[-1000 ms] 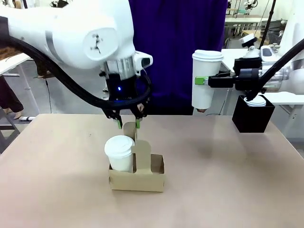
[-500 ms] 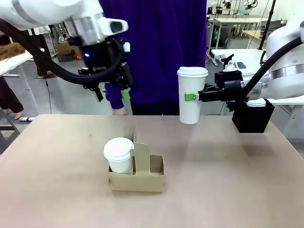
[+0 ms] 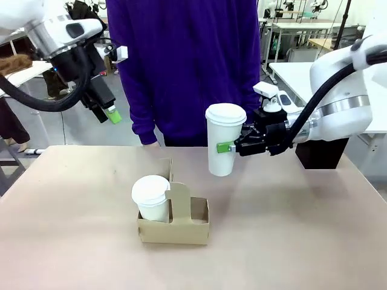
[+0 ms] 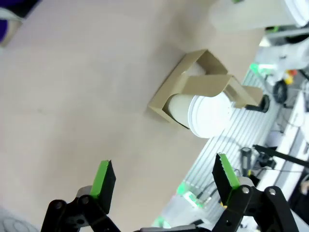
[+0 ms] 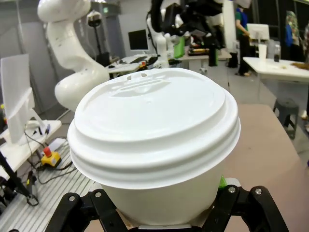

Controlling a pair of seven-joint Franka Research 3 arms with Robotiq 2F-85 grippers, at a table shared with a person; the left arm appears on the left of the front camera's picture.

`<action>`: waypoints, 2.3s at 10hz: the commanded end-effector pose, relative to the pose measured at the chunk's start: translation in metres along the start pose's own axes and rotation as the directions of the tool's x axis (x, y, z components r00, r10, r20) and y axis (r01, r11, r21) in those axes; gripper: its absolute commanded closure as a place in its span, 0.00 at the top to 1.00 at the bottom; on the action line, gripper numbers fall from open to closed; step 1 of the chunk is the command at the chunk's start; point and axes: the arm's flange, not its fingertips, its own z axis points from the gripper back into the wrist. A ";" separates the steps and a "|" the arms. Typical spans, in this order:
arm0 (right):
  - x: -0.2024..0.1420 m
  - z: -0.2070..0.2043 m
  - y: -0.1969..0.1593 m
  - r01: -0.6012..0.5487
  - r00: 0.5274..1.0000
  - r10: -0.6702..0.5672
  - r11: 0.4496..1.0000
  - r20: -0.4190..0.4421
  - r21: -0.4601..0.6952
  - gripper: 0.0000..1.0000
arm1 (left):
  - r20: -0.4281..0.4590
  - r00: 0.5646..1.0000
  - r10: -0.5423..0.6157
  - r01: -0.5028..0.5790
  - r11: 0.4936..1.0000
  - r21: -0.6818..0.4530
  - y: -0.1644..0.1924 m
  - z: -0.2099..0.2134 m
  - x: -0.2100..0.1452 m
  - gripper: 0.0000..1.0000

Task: Pour a drink into a cup and package it in a carrier.
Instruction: Insert the held 600 ml Paper Cup into the Cup Carrier.

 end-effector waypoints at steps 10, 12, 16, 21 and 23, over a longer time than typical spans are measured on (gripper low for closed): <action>-0.003 -0.041 0.006 -0.027 0.991 -0.008 0.965 0.131 0.259 0.80 | 0.208 0.972 -0.113 0.108 0.994 0.035 0.044 -0.012 -0.048 1.00; -0.015 -0.060 0.003 -0.006 0.995 -0.023 0.956 0.095 0.293 0.80 | 0.294 0.938 -0.181 0.170 0.983 0.062 0.058 -0.012 -0.070 1.00; -0.042 -0.080 -0.003 0.039 0.995 -0.067 0.941 0.072 0.336 0.80 | 0.361 0.893 -0.267 0.249 0.964 0.096 0.083 -0.011 -0.115 1.00; -0.067 -0.090 -0.004 0.083 0.992 -0.111 0.929 0.057 0.362 0.80 | 0.351 0.902 -0.253 0.234 0.967 0.098 0.086 -0.010 -0.115 1.00; -0.077 -0.090 -0.001 0.085 0.994 -0.105 0.930 0.036 0.358 0.80 | 0.351 0.902 -0.253 0.234 0.967 0.098 0.086 -0.010 -0.115 1.00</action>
